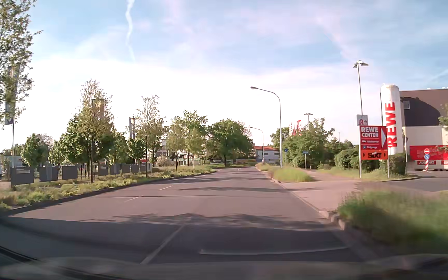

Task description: Follow the waypoints while adhering to traffic rules and regulations

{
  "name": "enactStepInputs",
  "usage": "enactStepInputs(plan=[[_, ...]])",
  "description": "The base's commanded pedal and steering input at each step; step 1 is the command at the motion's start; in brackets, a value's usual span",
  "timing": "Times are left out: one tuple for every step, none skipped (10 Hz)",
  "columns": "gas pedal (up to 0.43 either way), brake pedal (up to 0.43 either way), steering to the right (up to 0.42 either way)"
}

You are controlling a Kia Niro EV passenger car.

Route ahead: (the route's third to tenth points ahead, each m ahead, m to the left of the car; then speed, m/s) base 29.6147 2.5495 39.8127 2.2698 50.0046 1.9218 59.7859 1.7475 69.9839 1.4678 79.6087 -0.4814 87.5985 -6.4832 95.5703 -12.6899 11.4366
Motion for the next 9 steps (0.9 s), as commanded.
enactStepInputs(plan=[[0.0, 0.0, 0.0], [0.0, 0.0, 0.0], [0.0, 0.0, 0.0], [0.0, 0.0, 0.0], [0.0, 0.0, 0.0], [0.0, 0.0, 0.0], [0.0, 0.0, 0.0], [0.0, 0.0, 0.0], [0.0, 0.0, 0.0]])
